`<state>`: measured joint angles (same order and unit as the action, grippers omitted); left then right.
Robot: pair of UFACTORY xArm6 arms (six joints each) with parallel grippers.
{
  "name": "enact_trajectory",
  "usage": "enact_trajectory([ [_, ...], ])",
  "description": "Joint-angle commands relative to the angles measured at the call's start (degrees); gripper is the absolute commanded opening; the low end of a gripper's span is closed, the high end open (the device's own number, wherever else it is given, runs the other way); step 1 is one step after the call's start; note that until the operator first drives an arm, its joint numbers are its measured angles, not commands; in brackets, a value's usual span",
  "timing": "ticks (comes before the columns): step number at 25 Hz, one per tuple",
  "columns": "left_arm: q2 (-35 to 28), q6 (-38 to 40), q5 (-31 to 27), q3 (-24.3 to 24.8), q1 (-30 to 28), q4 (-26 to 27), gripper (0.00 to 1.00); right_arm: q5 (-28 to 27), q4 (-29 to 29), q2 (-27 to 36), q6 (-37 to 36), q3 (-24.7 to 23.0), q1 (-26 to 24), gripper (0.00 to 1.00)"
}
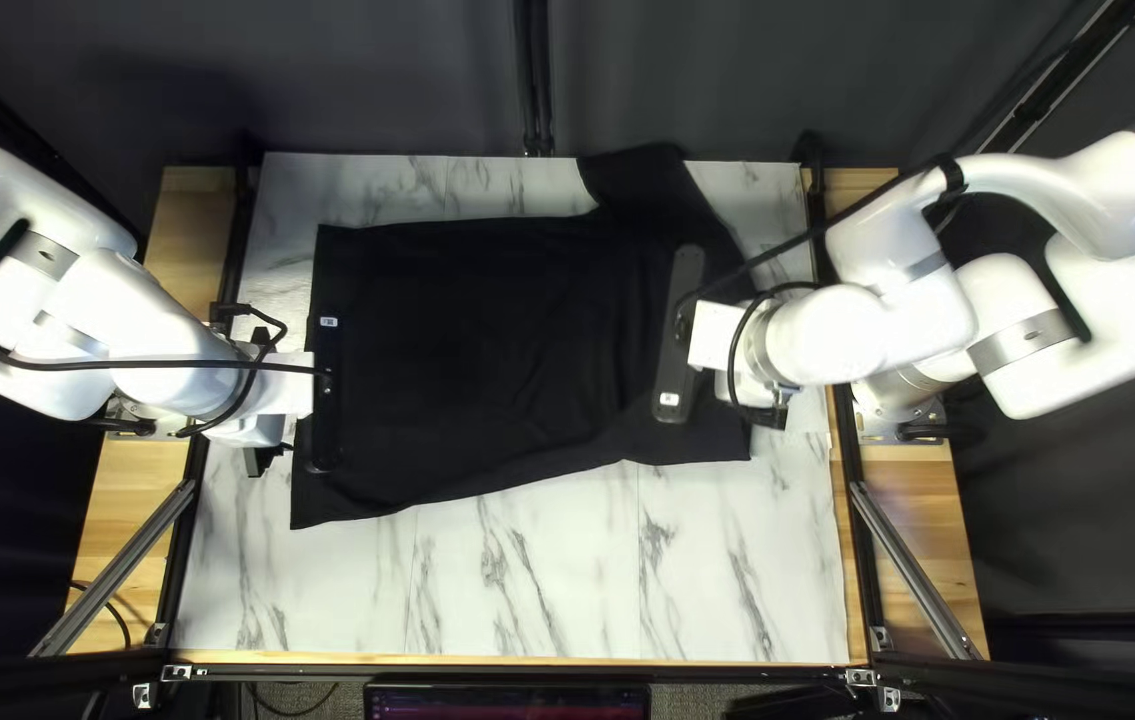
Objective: Fold t-shirt
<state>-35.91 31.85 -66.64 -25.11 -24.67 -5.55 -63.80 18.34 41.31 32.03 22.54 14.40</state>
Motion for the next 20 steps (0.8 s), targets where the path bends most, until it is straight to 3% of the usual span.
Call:
enact_trajectory([
  [1,0.0,0.0,0.0,0.0,0.0,0.0,1.0,2.83,0.15,1.27,-3.42,-2.78,-5.36,0.0],
  [4,0.0,0.0,0.0,0.0,0.0,0.0,1.0,6.16,-0.15,0.15,-5.81,-4.16,-8.8,0.0],
  [6,0.0,0.0,0.0,0.0,0.0,0.0,1.0,10.42,-0.73,-1.63,-8.27,-5.75,-12.09,0.36],
  [7,0.0,0.0,0.0,0.0,0.0,0.0,1.0,10.76,-0.85,-1.77,-8.5,-5.87,-12.33,1.0],
  [8,0.0,0.0,0.0,0.0,0.0,0.0,1.0,13.72,-1.53,-3.27,-10.17,-6.75,-14.23,1.0],
  [12,0.0,0.0,0.0,0.0,0.0,0.0,1.0,17.16,-2.9,-4.59,-12.43,-8.01,-16.07,1.0],
  [16,0.0,0.0,0.0,0.0,0.0,0.0,1.0,14.58,-3.19,-1.03,-11.35,-8.59,-13.81,1.0],
  [20,0.0,0.0,0.0,0.0,0.0,0.0,1.0,11.03,-2.07,1.06,-6.9,-7.8,-8.18,1.0],
])
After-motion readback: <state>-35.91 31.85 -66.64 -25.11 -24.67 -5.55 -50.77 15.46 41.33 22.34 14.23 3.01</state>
